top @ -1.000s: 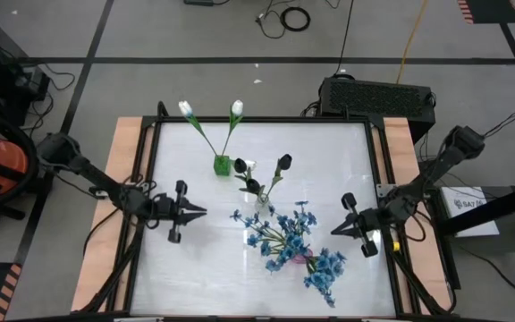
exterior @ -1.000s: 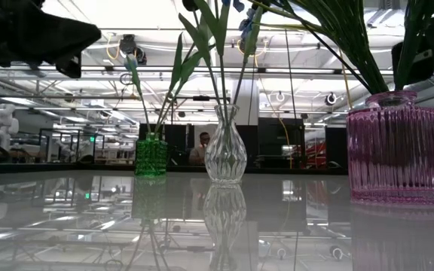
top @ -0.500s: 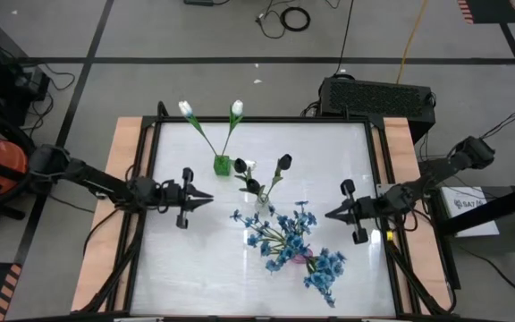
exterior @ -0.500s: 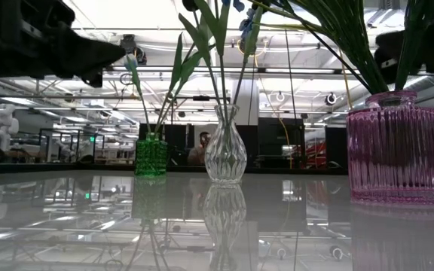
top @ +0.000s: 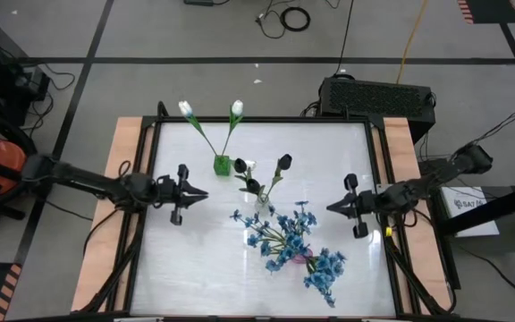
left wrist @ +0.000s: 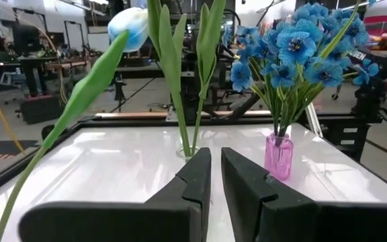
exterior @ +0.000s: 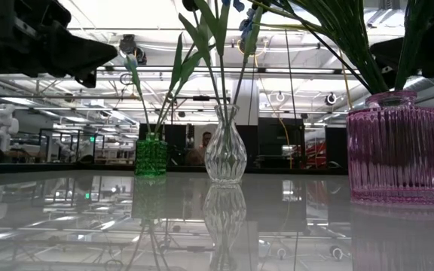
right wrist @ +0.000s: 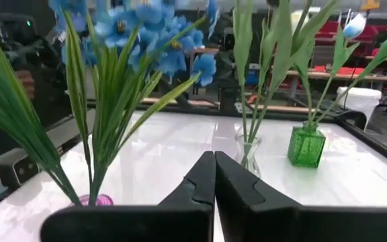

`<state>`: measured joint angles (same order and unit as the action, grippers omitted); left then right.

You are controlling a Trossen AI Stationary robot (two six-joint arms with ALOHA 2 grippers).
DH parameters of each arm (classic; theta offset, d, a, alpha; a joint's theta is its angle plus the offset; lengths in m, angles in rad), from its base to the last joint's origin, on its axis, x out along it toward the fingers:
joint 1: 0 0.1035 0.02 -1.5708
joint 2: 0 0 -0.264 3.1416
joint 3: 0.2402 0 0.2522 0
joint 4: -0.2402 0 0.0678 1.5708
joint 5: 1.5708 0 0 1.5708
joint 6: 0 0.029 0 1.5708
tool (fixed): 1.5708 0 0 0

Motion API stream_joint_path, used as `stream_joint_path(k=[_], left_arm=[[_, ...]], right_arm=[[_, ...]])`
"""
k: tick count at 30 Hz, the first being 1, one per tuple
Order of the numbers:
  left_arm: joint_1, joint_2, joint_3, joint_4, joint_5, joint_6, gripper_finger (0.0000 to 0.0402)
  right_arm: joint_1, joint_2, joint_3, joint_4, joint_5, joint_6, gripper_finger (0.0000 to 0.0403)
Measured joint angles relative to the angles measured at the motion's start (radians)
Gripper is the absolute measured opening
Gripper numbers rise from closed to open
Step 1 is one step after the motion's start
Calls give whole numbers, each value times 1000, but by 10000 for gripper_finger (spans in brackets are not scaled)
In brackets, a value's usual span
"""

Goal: Sort flowers into vase by color
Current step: Return to Home Position

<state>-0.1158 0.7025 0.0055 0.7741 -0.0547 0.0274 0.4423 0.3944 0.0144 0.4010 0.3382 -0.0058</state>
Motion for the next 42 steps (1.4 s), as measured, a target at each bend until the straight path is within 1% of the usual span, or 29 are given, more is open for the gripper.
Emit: stream_joint_path(k=[6,9,14,16,19,23,27,30,32,36,40,42], left_arm=[[0,-171,0,-183,0,-19,44],[0,-250,0,-270,0,-22,44],[-3,-357,0,-386,0,-27,44],[-2,-393,0,-424,-1,-42,44],[-2,-439,0,-495,-1,-48,44],[-2,-493,0,-556,-1,-50,44],[-2,-554,0,-633,-1,-49,44],[-2,-601,0,-699,-1,-50,44],[-2,-627,-1,-718,-1,-55,44],[-2,-662,-1,-739,-1,-51,44],[-2,-669,-1,-739,-1,-49,44],[-2,-669,-1,-741,-1,-50,44]], right_arm=[[0,-136,0,-71,13,-13,0],[0,-218,0,-159,30,-33,0],[-1,-355,0,-279,19,-40,0],[-1,-393,0,-301,-4,-49,0],[-13,-393,1,-284,-32,-83,0],[-68,-393,1,-248,-35,-105,0],[-151,-393,1,-190,-133,-125,0],[-213,-393,1,-234,-171,-85,0],[-249,-392,1,-274,-195,-50,0],[-300,-392,0,-262,-307,-33,0],[-343,-392,0,-273,-314,-26,0],[-362,-392,0,-299,-311,4,0]])
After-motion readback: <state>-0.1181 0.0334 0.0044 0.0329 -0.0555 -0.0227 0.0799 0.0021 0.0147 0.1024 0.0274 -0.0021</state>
